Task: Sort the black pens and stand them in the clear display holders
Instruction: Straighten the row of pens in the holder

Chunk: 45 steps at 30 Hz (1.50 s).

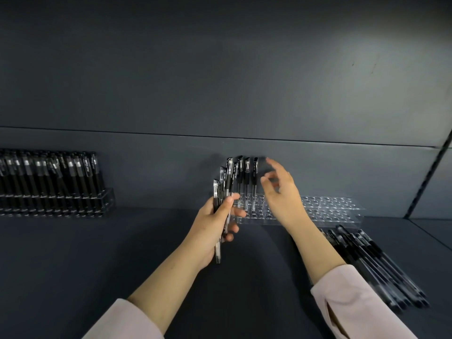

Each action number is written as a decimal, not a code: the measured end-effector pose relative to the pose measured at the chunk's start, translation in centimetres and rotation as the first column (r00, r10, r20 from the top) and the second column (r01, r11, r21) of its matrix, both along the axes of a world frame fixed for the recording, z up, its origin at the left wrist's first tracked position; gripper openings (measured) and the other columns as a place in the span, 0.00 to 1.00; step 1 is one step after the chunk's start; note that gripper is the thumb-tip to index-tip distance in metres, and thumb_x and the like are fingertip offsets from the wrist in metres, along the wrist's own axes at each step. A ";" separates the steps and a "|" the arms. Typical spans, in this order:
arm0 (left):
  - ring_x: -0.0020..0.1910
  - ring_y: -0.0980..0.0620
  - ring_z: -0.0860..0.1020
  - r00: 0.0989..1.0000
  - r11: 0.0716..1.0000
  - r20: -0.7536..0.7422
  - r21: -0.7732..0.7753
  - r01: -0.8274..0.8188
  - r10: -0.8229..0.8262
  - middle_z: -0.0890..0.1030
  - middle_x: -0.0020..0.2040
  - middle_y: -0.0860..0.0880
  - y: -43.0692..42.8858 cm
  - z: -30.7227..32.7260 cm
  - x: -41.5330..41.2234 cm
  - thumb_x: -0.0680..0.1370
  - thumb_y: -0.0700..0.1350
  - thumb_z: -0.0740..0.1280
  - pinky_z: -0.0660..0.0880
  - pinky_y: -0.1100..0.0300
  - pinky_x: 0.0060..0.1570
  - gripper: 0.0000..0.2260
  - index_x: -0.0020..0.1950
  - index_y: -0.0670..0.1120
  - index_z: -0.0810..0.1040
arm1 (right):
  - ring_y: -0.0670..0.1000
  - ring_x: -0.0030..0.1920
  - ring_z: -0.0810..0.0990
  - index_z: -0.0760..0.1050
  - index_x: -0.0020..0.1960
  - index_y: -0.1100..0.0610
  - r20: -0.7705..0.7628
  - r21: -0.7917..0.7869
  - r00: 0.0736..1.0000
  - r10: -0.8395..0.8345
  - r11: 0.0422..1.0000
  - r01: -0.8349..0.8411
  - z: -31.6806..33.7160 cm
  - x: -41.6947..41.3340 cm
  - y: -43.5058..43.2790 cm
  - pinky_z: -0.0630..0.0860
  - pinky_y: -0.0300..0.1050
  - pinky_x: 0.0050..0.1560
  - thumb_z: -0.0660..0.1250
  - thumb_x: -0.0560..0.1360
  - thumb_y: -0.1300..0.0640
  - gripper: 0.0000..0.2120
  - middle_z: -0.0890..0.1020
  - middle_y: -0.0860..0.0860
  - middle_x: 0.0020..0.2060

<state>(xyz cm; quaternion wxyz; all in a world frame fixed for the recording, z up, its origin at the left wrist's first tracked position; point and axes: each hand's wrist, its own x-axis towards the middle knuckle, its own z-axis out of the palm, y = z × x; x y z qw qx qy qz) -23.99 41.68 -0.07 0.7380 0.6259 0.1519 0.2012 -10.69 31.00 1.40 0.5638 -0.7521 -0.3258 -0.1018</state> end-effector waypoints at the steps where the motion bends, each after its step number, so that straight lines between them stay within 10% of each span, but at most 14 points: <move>1: 0.30 0.54 0.73 1.000 1.000 0.001 -0.001 -0.001 0.001 0.84 0.40 0.50 0.1 0.0 0.0 0.82 0.50 0.62 0.68 0.61 0.27 0.09 0.58 0.52 0.79 | 0.48 0.47 0.75 0.68 0.70 0.48 0.006 0.012 1.000 -0.021 1.000 0.021 0.1 -0.1 -0.1 0.69 0.28 0.43 0.61 0.80 0.58 0.19 0.75 0.51 0.53; 19: 0.27 0.56 0.70 0.991 0.988 0.023 0.076 0.133 -0.135 0.84 0.39 0.49 -0.7 0.5 -0.7 0.81 0.50 0.63 0.64 0.63 0.26 0.09 0.57 0.50 0.80 | 0.46 0.36 0.79 0.76 0.55 0.59 -0.329 0.305 0.895 0.300 0.931 -0.200 2.2 -3.5 -0.4 0.78 0.41 0.45 0.71 0.74 0.59 0.10 0.81 0.51 0.36; 29: 0.25 0.57 0.65 0.998 0.998 -0.023 0.010 0.055 -0.055 0.80 0.33 0.51 -0.1 0.2 -0.3 0.82 0.50 0.63 0.60 0.65 0.22 0.09 0.58 0.48 0.78 | 0.52 0.42 0.82 0.69 0.58 0.51 -0.218 0.597 0.973 -0.071 0.780 0.191 2.8 -2.2 -2.0 0.80 0.45 0.50 0.66 0.78 0.61 0.12 0.80 0.53 0.42; 35: 0.24 0.57 0.64 0.998 0.998 -0.065 -0.069 0.007 -0.012 0.78 0.33 0.50 -0.1 -0.3 0.4 0.83 0.46 0.60 0.59 0.65 0.20 0.06 0.55 0.45 0.70 | 0.38 0.43 0.77 0.68 0.61 0.50 0.024 0.473 0.959 -0.281 0.849 0.237 2.5 -2.3 -2.4 0.71 0.26 0.45 0.64 0.79 0.60 0.13 0.80 0.49 0.47; 45: 0.25 0.57 0.68 0.998 0.999 -0.056 0.040 0.019 -0.017 0.80 0.38 0.52 -0.4 0.1 -0.2 0.81 0.52 0.63 0.62 0.65 0.23 0.09 0.58 0.51 0.77 | 0.43 0.49 0.79 0.69 0.63 0.48 0.179 0.248 0.954 -0.241 0.949 0.194 1.2 -1.8 -1.6 0.74 0.32 0.50 0.64 0.79 0.59 0.13 0.80 0.48 0.49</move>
